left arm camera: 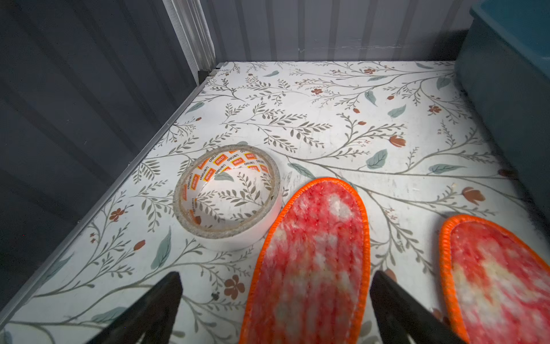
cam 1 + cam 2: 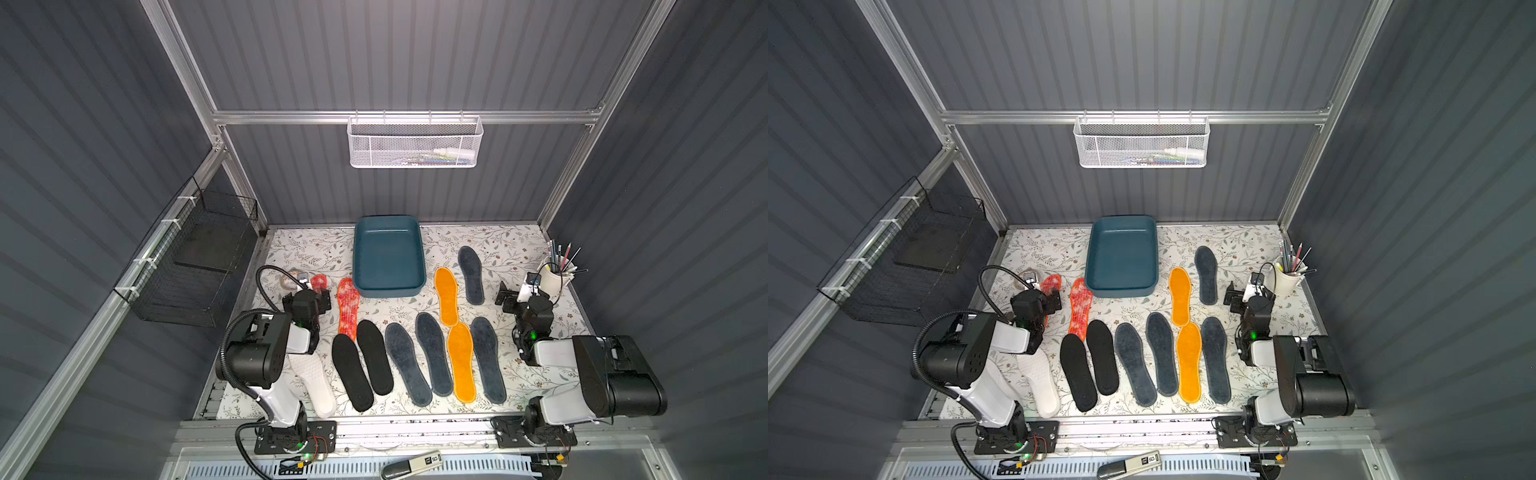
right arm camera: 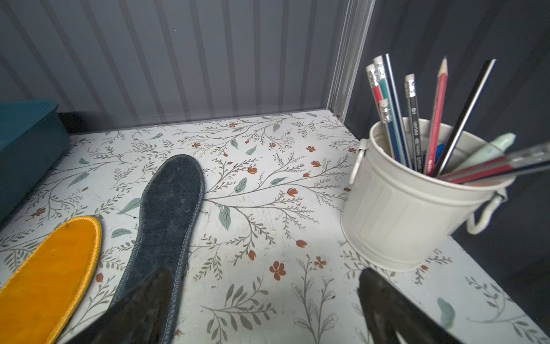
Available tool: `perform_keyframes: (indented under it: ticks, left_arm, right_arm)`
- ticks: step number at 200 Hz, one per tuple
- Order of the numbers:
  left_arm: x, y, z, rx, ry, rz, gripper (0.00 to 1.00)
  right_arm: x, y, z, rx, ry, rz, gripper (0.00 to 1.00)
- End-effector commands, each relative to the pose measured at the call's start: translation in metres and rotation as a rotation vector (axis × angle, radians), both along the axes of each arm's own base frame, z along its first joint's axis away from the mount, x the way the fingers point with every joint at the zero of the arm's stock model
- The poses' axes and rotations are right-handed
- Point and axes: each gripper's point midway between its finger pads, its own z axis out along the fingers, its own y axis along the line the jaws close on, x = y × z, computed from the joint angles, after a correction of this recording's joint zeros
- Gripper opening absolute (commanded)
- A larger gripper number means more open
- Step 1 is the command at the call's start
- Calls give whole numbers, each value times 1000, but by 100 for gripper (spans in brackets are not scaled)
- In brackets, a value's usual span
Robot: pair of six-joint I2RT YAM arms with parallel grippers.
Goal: Put the insoles into the storage box
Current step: Pick up the insole from the center of the board.
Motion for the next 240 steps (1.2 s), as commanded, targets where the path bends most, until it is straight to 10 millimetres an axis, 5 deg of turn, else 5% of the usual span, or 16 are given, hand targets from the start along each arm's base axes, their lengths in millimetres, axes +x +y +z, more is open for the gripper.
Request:
perform_keyframes:
  ticks: [1,240]
  left_arm:
    - [3,-4,4,13,-16,-21,100]
    - [4,-4,3,13,-12,-22,100]
  right_arm:
    - [3,0,6,8,-15,-6,99]
    - [5,0,4,18,-3,3,99]
